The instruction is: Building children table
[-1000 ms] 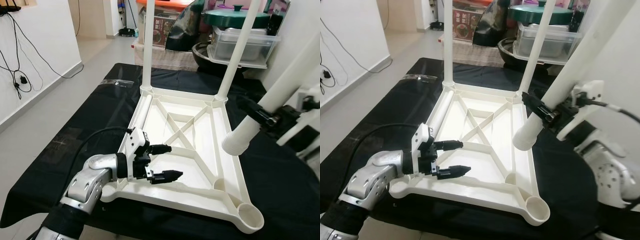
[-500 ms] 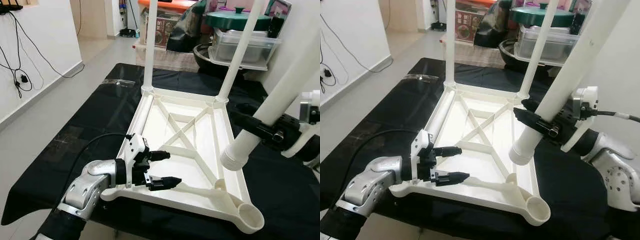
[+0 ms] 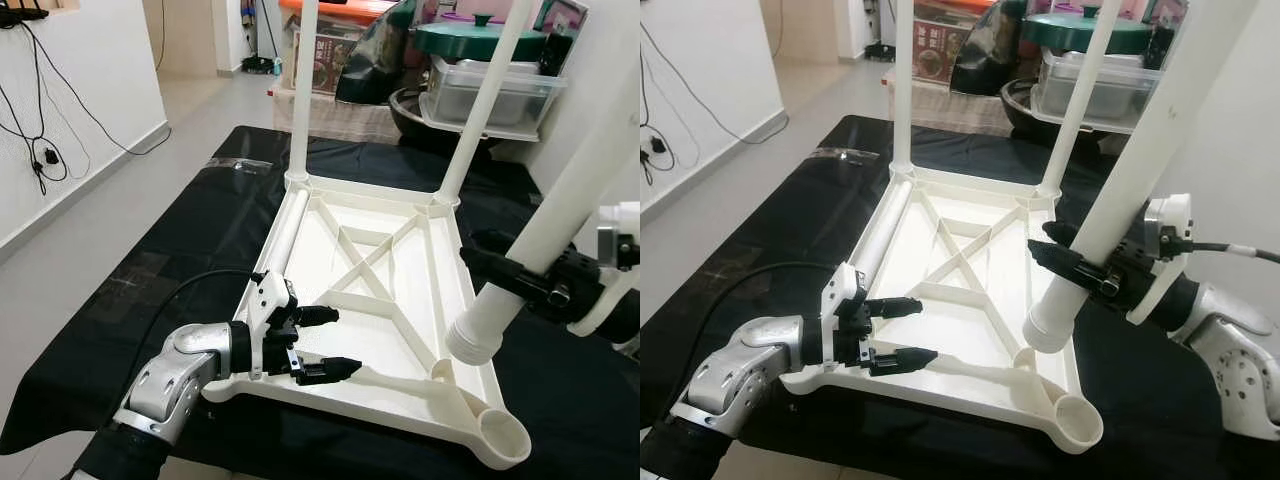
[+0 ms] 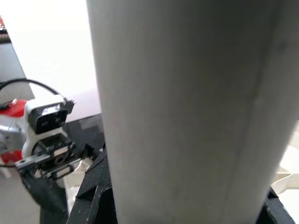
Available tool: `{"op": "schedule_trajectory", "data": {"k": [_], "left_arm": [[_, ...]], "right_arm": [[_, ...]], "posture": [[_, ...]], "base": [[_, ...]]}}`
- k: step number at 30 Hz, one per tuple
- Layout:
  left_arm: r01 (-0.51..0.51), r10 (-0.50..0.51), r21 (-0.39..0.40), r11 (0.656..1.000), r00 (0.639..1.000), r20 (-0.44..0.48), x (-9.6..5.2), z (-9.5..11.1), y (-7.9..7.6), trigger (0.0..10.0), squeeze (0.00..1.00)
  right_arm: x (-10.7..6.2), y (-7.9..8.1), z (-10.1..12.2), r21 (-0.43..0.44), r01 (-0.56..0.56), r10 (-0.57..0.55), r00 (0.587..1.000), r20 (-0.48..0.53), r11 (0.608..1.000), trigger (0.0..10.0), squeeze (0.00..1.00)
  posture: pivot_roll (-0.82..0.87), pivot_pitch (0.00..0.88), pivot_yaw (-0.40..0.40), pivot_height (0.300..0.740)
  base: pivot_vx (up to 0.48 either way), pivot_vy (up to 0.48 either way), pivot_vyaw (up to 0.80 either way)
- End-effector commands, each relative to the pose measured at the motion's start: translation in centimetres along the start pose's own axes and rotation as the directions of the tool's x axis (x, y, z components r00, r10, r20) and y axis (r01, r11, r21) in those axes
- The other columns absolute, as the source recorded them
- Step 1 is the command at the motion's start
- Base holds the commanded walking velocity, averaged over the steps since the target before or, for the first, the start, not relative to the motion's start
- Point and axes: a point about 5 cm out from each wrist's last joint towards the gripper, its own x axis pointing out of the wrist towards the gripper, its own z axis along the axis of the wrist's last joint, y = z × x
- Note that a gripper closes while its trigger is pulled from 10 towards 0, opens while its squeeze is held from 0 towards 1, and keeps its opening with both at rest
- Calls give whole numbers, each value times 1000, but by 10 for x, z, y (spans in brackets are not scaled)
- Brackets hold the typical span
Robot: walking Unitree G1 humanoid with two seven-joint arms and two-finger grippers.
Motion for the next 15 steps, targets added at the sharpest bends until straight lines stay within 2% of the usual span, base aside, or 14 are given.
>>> {"op": "schedule_trajectory", "data": {"k": [1,2,3,4,8,11,15], "left_arm": [[9,-9,-3,1000,1000,-15,0,-2,-2,10000,0],[4,-4,-1,1000,1000,-18,-1,-2,0,10000,0],[4,-4,-1,1000,1000,-18,-1,-2,0,10000,0],[-2,2,-1,1000,1000,-23,-2,-3,1,10000,0],[0,0,-5,1000,1000,-23,-1,-5,-2,10000,0],[1,-1,-8,1000,1000,-23,0,-5,-3,10000,0],[-3,3,-8,1000,1000,-25,-1,-5,-2,10000,0]], "right_arm": [[-1,3,1,-28,-16,16,1000,-24,999,0,0],[-3,7,-4,-44,-44,41,997,-69,998,0,0],[-3,7,-4,-44,-44,41,997,-69,998,0,0],[-8,15,-14,-63,-101,90,982,-164,993,0,0],[-17,22,-28,-91,-160,126,945,-303,983,0,0],[-22,24,-33,-103,-177,128,923,-362,979,0,0],[-24,23,-36,-116,-180,121,912,-392,977,0,0]], "posture": [[123,0,-122,740],[123,0,-122,740],[123,0,-122,740],[117,0,-123,740],[113,0,-123,740],[114,0,-124,740],[119,0,-125,740]], "base": [[0,0,0],[0,0,0],[0,0,0],[0,0,0],[0,0,0],[0,0,0],[0,0,0]]}}
